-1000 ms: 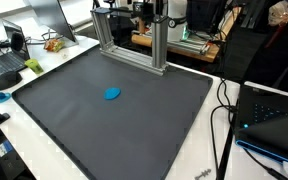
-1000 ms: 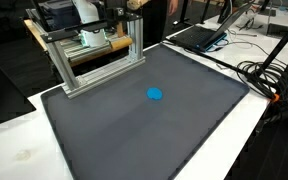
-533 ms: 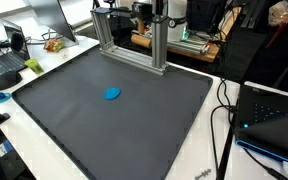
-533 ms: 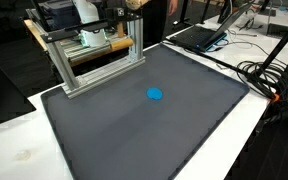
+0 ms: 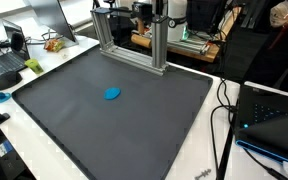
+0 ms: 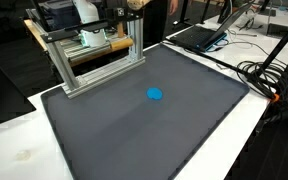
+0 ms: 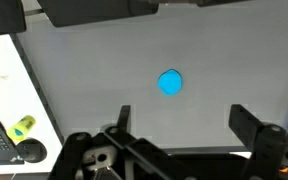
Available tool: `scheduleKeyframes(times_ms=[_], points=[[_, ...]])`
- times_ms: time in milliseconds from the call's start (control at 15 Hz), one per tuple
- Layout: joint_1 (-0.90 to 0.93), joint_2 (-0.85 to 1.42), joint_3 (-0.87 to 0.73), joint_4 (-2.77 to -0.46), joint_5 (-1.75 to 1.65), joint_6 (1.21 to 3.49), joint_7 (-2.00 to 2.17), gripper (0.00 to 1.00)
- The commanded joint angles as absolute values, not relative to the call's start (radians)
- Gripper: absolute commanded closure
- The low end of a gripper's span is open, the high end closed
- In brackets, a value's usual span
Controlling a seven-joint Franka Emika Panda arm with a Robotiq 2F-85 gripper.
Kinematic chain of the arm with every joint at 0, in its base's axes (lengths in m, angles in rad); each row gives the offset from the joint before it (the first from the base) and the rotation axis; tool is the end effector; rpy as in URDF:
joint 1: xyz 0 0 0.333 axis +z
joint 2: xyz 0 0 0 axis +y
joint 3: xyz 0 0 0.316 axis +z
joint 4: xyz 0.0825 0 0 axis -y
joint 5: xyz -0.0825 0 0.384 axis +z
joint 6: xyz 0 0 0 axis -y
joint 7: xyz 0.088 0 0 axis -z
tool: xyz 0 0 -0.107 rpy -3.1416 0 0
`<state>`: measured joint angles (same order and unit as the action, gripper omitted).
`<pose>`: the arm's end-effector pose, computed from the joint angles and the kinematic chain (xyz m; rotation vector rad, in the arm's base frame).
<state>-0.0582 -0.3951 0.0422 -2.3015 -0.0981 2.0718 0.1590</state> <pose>0.4487 -0.0107 0.5169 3.0292 -0.2076 0.2614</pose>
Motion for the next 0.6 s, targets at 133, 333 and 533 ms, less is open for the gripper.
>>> scheduleKeyframes(times_ms=[133,333,533], points=[[-0.016,-0.161,0.065,-2.06,-0.095,2.003,0.155,0.0],[0.012,-0.05,0.075,-1.943,-0.09,1.947,0.149,0.0],[0.024,-0.066,0.067,-1.979,-0.097,1.973,0.156,0.0]])
